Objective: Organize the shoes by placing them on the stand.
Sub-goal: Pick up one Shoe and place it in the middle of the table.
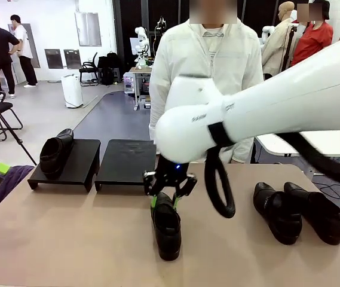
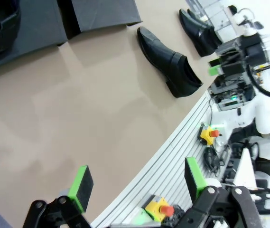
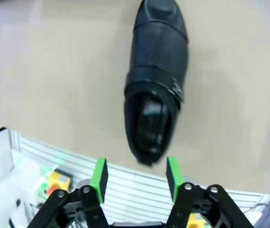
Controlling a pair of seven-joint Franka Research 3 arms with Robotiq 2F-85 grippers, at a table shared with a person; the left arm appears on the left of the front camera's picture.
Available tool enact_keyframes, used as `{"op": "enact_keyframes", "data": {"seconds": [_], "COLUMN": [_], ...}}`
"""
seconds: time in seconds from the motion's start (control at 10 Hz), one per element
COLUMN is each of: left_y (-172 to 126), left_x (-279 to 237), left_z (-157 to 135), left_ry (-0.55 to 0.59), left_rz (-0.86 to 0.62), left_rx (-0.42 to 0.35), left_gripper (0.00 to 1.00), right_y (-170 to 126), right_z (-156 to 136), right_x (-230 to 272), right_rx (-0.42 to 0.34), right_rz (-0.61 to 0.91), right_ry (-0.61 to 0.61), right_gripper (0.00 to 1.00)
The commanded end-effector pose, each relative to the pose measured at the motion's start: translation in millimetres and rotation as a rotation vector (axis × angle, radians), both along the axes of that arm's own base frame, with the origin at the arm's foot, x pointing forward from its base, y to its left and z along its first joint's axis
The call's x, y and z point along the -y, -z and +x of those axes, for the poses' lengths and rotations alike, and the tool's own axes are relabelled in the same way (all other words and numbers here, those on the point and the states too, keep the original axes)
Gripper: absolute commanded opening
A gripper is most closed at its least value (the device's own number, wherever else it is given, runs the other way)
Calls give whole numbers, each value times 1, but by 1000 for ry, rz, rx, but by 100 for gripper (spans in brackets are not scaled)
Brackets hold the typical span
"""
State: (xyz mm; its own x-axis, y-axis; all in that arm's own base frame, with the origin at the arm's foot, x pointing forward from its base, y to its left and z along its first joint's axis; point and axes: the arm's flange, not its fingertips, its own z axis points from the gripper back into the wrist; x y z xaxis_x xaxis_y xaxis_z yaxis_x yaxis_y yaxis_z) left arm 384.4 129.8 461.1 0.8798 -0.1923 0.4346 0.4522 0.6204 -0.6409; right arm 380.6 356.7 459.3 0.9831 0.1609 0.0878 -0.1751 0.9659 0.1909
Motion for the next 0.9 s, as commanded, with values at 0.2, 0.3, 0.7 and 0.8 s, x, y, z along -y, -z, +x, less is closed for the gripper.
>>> {"op": "enact_keyframes", "data": {"seconds": [0.2,0.3,0.7,0.8], "left_y": [-2,-2,-2,-2], "left_x": [0,0,0,0], "left_z": [-3,-3,-3,-3], "left_ry": [3,3,3,3], "left_rz": [1,1,1,1], "left_rx": [-4,-4,-4,-4], "left_gripper": [100,100,100,100], "right_y": [-68,-83,-45,-30], "right_z": [-34,-37,-41,-47], "right_x": [199,260,421,434], "right_rx": [-108,-107,28,79], "right_rz": [97,261,805,854], "right_ry": [-185,-236,31,81], "right_gripper": [100,100,100,100]}}
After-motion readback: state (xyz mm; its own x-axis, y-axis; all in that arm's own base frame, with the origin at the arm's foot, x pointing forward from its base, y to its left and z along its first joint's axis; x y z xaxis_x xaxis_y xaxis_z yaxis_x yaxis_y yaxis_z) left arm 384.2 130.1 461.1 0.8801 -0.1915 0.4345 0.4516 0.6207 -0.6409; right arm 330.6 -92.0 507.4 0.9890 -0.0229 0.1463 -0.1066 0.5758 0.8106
